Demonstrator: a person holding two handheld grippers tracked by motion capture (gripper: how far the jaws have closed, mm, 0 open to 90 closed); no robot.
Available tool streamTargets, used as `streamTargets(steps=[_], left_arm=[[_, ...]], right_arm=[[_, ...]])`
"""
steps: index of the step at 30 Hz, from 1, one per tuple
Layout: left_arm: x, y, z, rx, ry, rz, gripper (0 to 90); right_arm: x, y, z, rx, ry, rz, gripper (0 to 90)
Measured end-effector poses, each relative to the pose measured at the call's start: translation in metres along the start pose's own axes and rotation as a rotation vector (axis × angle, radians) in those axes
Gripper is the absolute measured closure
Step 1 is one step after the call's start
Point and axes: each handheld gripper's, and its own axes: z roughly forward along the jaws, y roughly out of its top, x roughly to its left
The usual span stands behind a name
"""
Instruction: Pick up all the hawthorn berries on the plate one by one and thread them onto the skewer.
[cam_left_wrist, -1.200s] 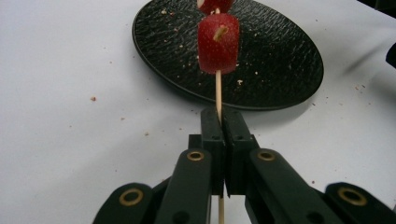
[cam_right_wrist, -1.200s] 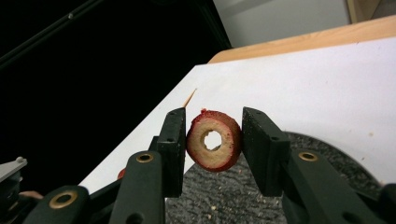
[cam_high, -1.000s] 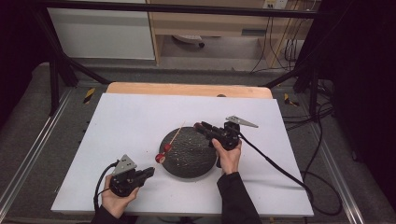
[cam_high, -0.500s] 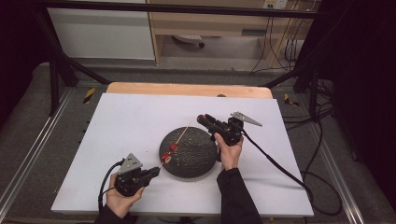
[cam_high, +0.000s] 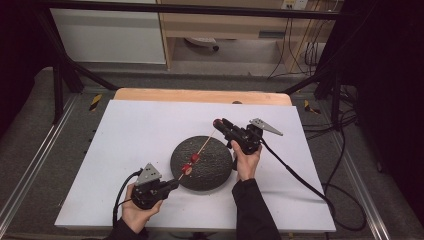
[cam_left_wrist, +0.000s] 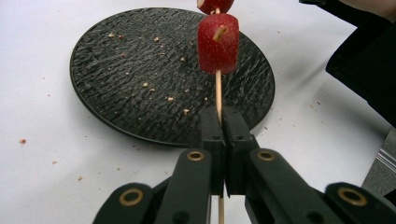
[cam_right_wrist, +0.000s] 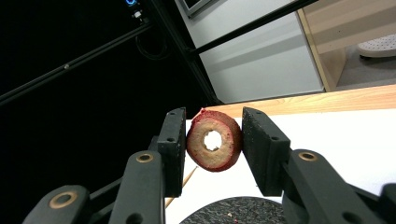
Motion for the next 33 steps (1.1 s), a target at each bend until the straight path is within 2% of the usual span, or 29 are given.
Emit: streamTargets(steps=[14,19,26,33], left_arm=[[0.000,0.001,0.003,-0.015,0.001,-0.020,88.4],[-0.006,0.005,0.008,-0.035,0.001,-0.037,88.4],[-0.015,0.008,0.015,-0.073,0.024,-0.077,88.3],[-0.021,0.014,0.023,-0.078,0.045,-0.096,88.3]], right_arm=[[0.002,-0.003,0.000,0.000,0.009,0.000,61.8],[0.002,-0.004,0.001,-0.005,0.013,0.009,61.8],[0.003,-0.006,0.001,-0.007,0.019,0.024,61.8],[0.004,-0.009,0.002,0.006,0.025,0.030,61.9]])
